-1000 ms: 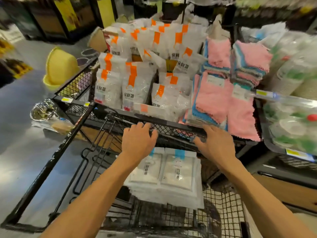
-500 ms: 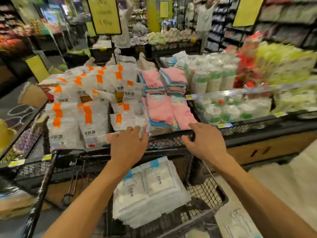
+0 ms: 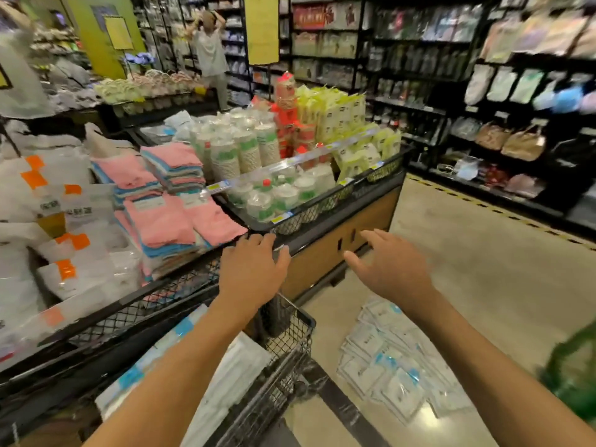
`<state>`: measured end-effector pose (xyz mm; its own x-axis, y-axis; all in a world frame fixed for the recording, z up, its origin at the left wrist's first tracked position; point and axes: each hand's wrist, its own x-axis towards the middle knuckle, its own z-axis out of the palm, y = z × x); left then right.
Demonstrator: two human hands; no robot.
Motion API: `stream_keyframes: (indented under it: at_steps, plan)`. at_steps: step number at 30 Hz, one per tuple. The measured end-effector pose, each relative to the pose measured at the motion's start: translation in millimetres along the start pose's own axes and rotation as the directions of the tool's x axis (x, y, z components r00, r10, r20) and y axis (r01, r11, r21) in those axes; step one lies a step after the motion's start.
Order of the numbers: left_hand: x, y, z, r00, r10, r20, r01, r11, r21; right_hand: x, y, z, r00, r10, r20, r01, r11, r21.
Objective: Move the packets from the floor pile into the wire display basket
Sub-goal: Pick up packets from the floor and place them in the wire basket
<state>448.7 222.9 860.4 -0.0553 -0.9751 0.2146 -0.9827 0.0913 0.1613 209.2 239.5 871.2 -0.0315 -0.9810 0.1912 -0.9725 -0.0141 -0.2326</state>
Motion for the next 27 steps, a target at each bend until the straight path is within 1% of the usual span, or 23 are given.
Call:
stream_keyframes:
  at_steps: [4,8,11,14,20,27]
  plan:
    - [11,76,13,0.991,0.132,0.009,-0.132,0.990,-0.048,-18,73,-23,0.993,0.120,0.017,-0.120,0.992,-0.031]
    - [21,158,31,0.965,0.260,0.029,-0.258,0.964,-0.068,-38,150,-37,0.974,0.226,-0.012,-0.226,0.972,-0.062]
    - [22,214,50,0.949,0.312,0.053,-0.308,0.949,-0.069,-51,206,-43,0.957,0.289,-0.024,-0.290,0.955,-0.065]
    - [21,258,69,0.940,0.333,0.072,-0.328,0.942,-0.075,-63,255,-43,0.944,0.327,-0.033,-0.329,0.942,-0.067]
    - [21,306,113,0.912,0.368,0.183,-0.358,0.930,-0.090,-89,324,-26,0.899,0.438,-0.002,-0.438,0.898,-0.050]
    - [45,344,174,0.860,0.402,0.314,-0.380,0.915,-0.133,-94,380,8,0.818,0.575,0.024,-0.572,0.817,-0.073]
